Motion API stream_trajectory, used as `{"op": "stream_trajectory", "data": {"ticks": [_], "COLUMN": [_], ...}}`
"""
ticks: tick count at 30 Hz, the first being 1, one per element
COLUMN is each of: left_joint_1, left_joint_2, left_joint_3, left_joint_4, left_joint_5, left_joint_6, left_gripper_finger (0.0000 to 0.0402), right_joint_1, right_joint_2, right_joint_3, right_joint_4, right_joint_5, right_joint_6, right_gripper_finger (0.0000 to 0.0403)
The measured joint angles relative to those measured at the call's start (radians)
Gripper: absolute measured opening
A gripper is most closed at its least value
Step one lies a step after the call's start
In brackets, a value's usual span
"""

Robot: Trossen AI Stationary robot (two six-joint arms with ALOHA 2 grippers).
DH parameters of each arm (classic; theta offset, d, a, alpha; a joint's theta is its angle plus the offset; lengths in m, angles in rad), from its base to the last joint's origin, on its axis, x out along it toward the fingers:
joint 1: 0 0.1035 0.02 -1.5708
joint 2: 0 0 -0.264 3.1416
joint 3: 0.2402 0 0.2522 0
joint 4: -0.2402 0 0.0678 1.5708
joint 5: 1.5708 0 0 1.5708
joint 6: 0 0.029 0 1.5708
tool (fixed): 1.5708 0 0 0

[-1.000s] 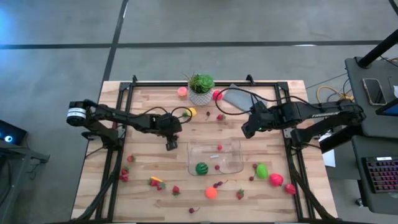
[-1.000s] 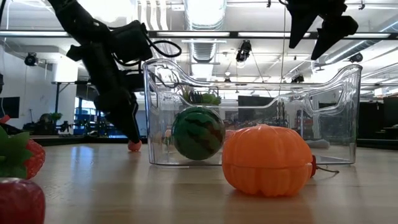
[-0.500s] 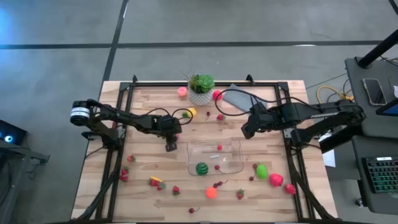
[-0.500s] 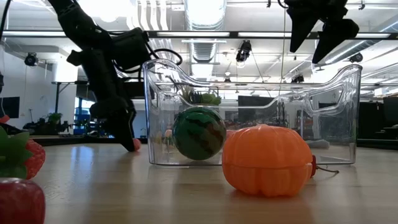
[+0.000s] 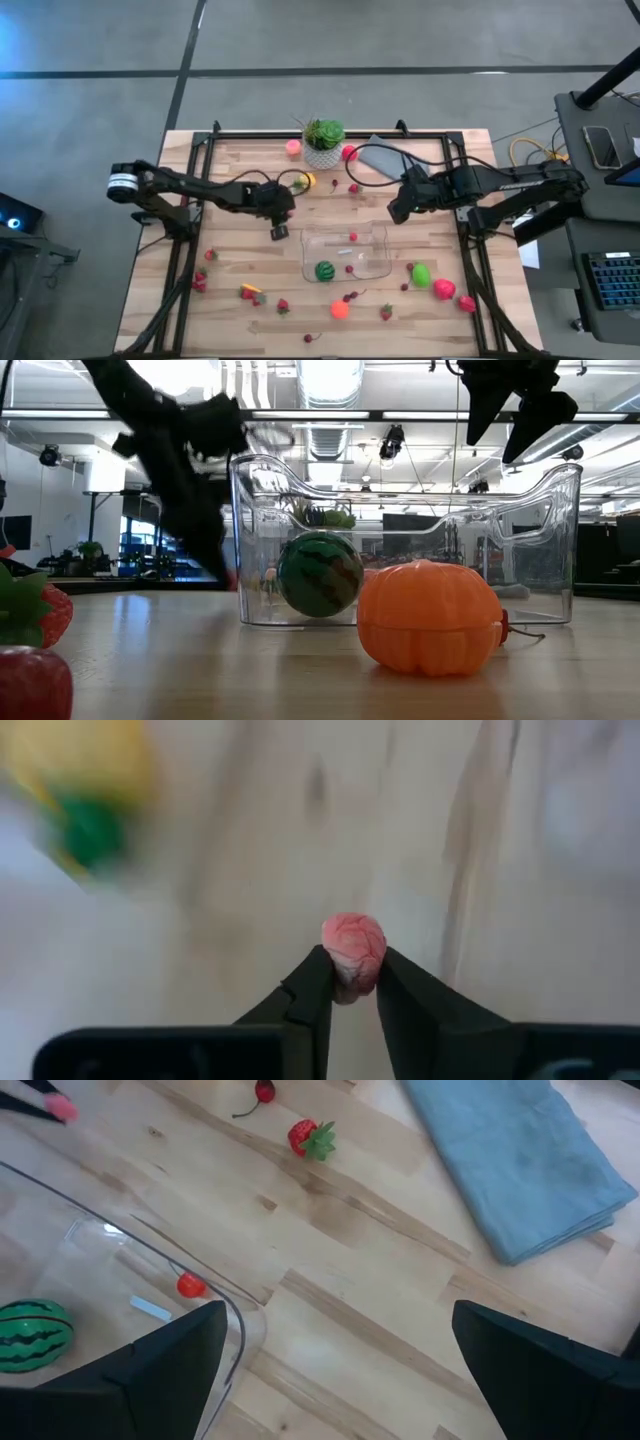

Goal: Pick and placing Produce into tupperware
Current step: Put the peach into the transparent bin, then put the tomato into the transparent bin

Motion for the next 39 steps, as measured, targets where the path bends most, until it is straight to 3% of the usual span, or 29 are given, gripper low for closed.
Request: {"op": "stream_trajectory", "data": {"ticks": [4, 7, 12, 15, 20, 26, 31, 35, 39], "left_joint_1": [0.000, 0.000, -0.012, -0.053, -0.143, -0.163, -0.166, -0.192, -0.203], "left_joint_2": [-0.107, -0.193, -0.259, -0.228, -0.098, -0.010, -0.042, -0.108, -0.192], "left_joint_3": [0.056, 0.096, 0.140, 0.176, 0.279, 0.370, 0.370, 0.369, 0.369], "left_joint_4": [0.001, 0.007, 0.002, 0.003, 0.001, -0.071, -0.123, -0.219, -0.330], "left_joint_5": [-0.040, -0.015, 0.249, 0.307, 0.250, 0.268, 0.285, 0.147, 0.051], "left_joint_6": [0.007, 0.007, -0.039, -0.129, -0.211, -0.333, -0.416, -0.500, -0.577], "left_gripper_finger": [0.0047, 0.0046, 0.0050, 0.0064, 0.0098, 0.0164, 0.0204, 0.0200, 0.0184], "right_joint_1": [0.000, 0.000, -0.006, -0.010, -0.011, -0.011, -0.017, -0.088, -0.233], "right_joint_2": [0.000, 0.000, 0.000, 0.000, 0.000, 0.000, 0.000, 0.000, 0.000], "right_joint_3": [0.000, 0.000, -0.002, -0.003, -0.007, -0.008, -0.008, -0.016, -0.034], "right_joint_4": [0.003, 0.007, 0.027, 0.027, 0.025, 0.017, 0.019, 0.020, 0.065], "right_joint_5": [-0.004, -0.008, -0.038, -0.039, -0.060, -0.061, -0.047, -0.056, -0.086], "right_joint_6": [0.000, -0.004, -0.036, -0.052, -0.102, -0.172, -0.236, -0.230, -0.290], "right_gripper_finger": [0.0380, 0.0379, 0.0379, 0.0379, 0.0379, 0.0379, 0.0379, 0.0379, 0.0379]}}
